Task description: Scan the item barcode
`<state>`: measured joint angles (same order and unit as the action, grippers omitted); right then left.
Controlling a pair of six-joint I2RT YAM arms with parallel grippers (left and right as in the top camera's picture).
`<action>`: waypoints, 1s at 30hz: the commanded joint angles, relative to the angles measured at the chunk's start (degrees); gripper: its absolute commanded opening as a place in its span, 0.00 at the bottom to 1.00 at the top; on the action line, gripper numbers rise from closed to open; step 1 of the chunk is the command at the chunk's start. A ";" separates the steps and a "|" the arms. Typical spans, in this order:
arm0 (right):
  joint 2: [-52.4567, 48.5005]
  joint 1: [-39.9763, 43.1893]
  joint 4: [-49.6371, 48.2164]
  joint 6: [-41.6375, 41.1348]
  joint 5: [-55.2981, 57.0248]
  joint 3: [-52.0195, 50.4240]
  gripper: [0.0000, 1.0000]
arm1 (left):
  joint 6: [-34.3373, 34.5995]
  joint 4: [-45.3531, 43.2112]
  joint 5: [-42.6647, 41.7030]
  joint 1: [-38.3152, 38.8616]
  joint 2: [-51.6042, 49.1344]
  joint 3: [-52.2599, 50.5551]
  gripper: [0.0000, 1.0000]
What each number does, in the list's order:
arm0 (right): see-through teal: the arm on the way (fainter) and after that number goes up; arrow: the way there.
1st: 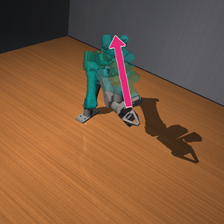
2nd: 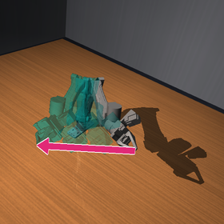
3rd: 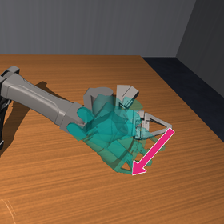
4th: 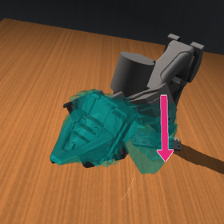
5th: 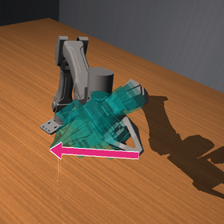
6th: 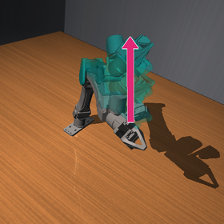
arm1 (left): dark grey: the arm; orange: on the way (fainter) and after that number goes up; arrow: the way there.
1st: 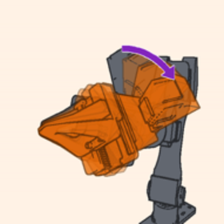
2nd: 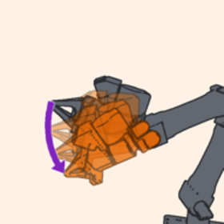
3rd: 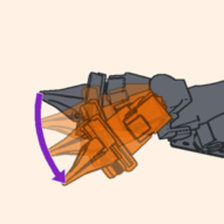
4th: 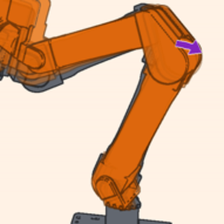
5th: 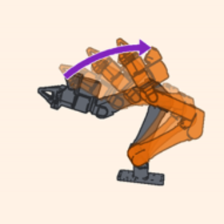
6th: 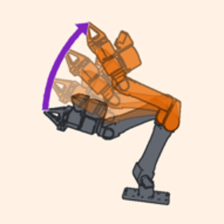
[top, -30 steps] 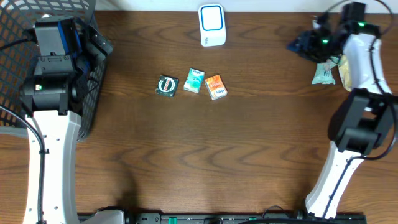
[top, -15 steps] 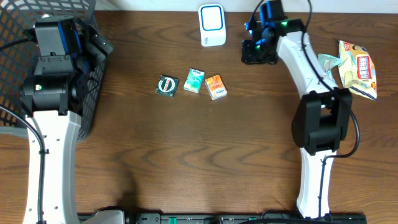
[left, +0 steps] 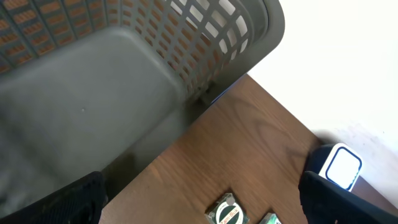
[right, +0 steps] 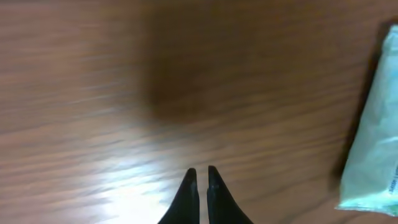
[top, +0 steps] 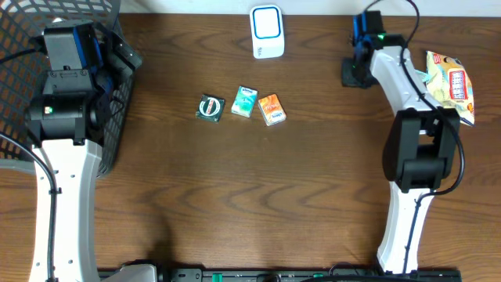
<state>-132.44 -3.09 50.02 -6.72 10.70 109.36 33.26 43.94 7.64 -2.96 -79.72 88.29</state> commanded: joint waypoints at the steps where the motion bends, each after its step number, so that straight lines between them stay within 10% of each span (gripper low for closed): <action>1: 1.49 1.03 -3.30 1.66 4.55 -4.37 0.01 | 0.70 0.22 0.11 -0.24 0.31 0.11 0.98; 30: 1.42 20.81 -11.21 5.95 3.76 -9.46 0.01 | 0.70 0.22 0.11 -0.24 0.31 0.11 0.98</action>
<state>-132.31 16.14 39.00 -1.65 13.56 100.84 33.28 43.97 7.62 -2.96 -79.72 88.29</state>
